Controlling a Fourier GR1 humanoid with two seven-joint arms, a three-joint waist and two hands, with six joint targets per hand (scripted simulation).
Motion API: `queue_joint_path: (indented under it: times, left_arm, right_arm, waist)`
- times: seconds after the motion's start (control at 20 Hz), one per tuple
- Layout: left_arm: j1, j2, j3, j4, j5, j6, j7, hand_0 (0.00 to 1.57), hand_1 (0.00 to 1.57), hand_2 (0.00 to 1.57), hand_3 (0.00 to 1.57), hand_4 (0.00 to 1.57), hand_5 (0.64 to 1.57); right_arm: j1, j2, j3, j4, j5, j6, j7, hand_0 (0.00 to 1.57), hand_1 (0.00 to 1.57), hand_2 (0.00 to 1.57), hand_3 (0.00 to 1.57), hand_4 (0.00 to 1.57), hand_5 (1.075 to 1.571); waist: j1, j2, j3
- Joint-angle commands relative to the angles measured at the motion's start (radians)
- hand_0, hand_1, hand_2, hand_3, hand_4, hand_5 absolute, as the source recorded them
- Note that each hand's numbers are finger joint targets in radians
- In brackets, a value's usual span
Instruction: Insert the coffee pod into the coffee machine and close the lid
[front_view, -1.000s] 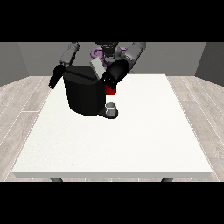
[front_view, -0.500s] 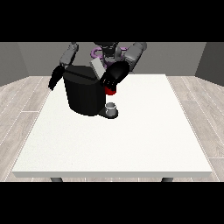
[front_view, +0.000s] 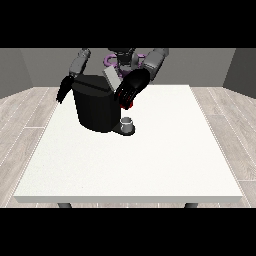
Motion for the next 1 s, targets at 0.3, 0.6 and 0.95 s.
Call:
queue_joint_path:
  times: [0.3, 0.6, 0.95]
  left_arm:
    - [0.07, -0.005, -0.002, 0.033, -0.004, -0.028, -0.021, 0.0, 0.0, 0.22, 0.15, 0.0, 1.571]
    - [0.222, -0.113, -0.005, 0.031, 0.022, -0.024, 0.015, 0.0, 0.0, 0.0, 0.0, 0.0, 1.571]
    - [0.374, -0.323, 0.206, 0.01, 0.311, -0.021, -0.061, 0.0, 0.0, 0.0, 0.0, 0.37, 1.571]
  right_arm:
    - [0.08, 0.025, 0.008, 0.004, -0.011, 0.001, 0.003, 0.0, 0.0, 0.0, 0.0, 0.0, 1.571]
    - [0.176, -0.016, -0.003, 0.022, -0.034, 0.064, 0.015, 0.0, 0.0, 0.0, 0.0, 0.0, 1.571]
    - [0.289, 0.008, -0.037, 0.056, -0.06, 0.035, -0.043, 0.0, 0.0, 0.0, 0.0, 0.0, 1.571]
  waist:
    - [0.051, -0.11, -0.0026]
    - [0.109, -0.267, -0.003]
    - [0.234, -0.435, -0.0058]
